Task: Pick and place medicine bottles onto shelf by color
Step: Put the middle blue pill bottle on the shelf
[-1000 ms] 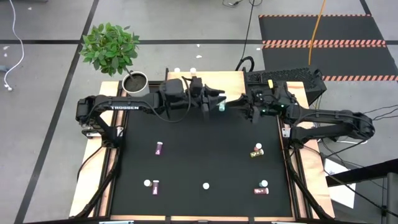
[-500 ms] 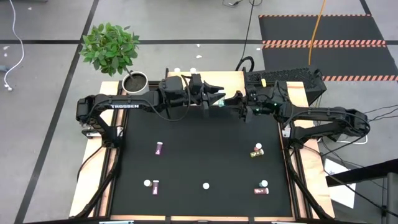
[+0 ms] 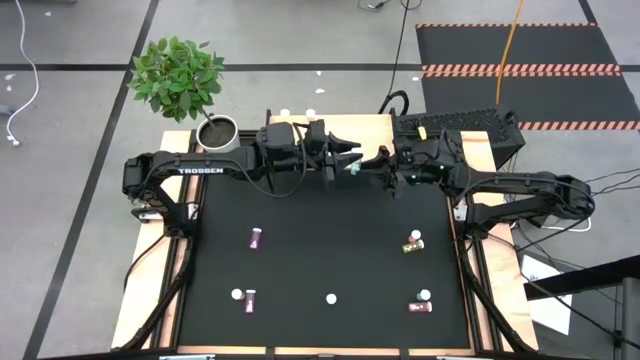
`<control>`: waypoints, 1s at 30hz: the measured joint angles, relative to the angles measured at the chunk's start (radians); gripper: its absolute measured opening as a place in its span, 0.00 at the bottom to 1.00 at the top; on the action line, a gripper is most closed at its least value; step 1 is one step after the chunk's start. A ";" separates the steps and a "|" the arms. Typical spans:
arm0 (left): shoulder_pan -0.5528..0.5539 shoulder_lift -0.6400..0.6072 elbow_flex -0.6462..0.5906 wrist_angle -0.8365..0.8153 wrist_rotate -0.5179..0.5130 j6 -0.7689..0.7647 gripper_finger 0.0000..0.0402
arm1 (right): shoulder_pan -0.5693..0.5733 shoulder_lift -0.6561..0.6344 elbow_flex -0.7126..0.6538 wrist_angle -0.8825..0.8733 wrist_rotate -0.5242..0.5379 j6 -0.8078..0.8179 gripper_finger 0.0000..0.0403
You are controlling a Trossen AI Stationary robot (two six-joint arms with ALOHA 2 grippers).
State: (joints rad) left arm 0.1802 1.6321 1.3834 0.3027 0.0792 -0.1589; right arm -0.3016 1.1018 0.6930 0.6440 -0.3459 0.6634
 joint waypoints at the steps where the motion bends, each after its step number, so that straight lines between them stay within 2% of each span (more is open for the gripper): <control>1: 0.000 0.000 0.000 0.000 0.000 0.001 0.31 | 0.000 0.003 0.000 0.000 0.000 0.000 0.36; 8: -0.003 0.000 0.000 0.000 0.000 0.024 0.31 | 0.000 0.021 0.000 0.013 -0.001 0.001 0.35; 19: -0.006 0.000 0.000 -0.020 -0.002 0.023 0.31 | 0.000 0.022 0.000 0.026 -0.006 -0.021 0.21; 24: -0.006 0.000 0.000 -0.035 -0.002 0.019 0.31 | 0.000 0.022 0.000 0.021 -0.004 -0.037 0.22; 30: 0.008 0.001 0.000 -0.133 0.031 -0.060 0.45 | 0.000 0.018 0.000 -0.016 0.010 -0.104 0.23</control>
State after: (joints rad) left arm 0.1879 1.6329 1.3834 0.1692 0.1098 -0.2192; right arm -0.3016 1.1193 0.6931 0.6280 -0.3361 0.5596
